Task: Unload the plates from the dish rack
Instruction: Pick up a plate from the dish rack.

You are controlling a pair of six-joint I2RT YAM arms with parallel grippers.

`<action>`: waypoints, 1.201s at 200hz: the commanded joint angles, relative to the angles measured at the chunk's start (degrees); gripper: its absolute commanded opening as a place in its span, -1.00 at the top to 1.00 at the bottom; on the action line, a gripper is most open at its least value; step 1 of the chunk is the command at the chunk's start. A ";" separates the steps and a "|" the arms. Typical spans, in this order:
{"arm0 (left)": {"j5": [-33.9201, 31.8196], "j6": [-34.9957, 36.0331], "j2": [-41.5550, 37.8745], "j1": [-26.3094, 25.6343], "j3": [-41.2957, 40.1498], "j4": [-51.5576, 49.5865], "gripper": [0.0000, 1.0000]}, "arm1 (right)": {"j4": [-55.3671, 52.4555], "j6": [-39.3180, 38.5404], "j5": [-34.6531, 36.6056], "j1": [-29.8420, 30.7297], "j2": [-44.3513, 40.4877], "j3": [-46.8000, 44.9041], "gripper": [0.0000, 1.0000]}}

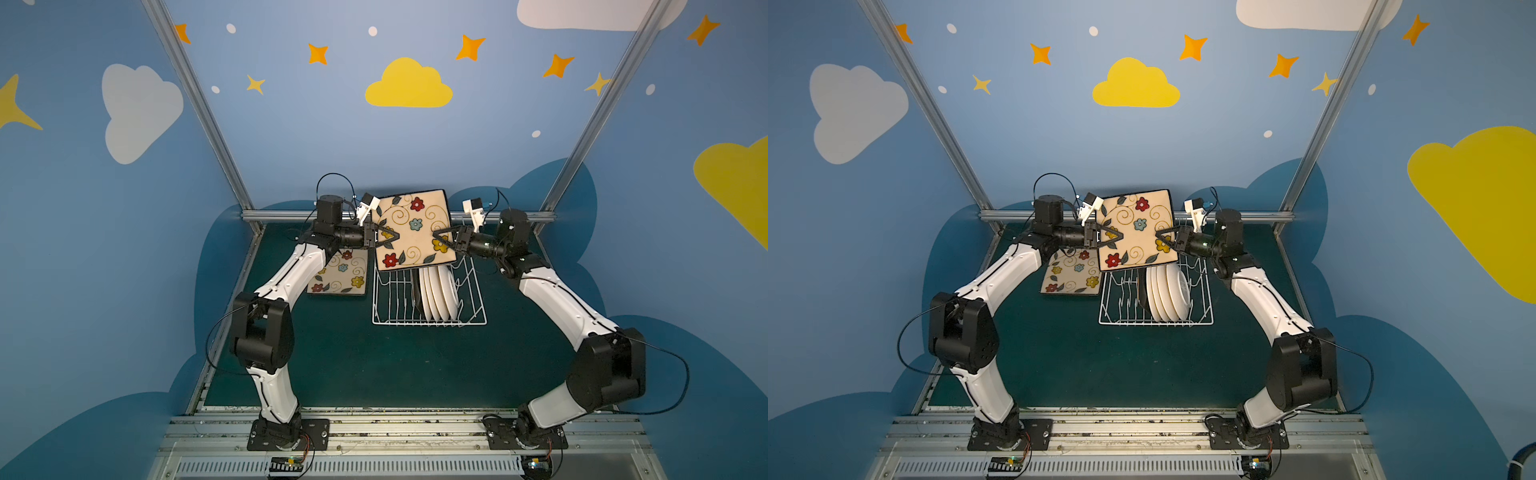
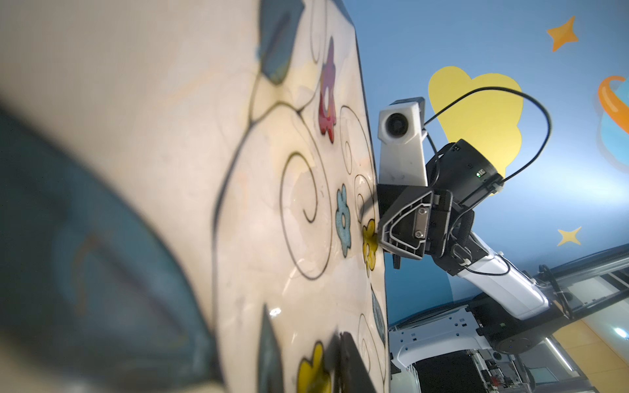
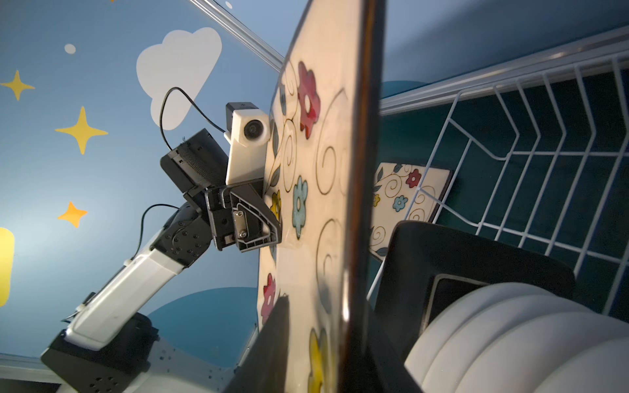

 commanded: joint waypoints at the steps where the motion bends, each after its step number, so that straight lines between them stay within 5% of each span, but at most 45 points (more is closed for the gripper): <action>1: -0.26 -0.57 -2.22 -0.21 0.95 4.17 0.94 | -1.02 -1.89 -1.97 0.14 -1.40 4.55 0.07; 21: -0.64 -0.60 -2.40 0.04 1.14 4.08 0.94 | -4.78 -4.81 -0.66 -0.04 -2.14 5.36 -0.63; 31: -0.98 -0.56 -2.47 0.13 1.19 3.93 0.94 | -6.31 -6.30 0.81 -0.18 -2.78 5.43 -0.76; 128: -2.89 3.23 -5.56 4.35 4.83 -3.10 0.94 | -32.60 -25.51 29.35 -0.37 -8.84 8.26 -0.78; 240: -4.86 25.86 -7.62 18.58 19.84 -38.74 0.94 | -32.96 -28.38 24.42 0.34 -8.93 6.64 -0.78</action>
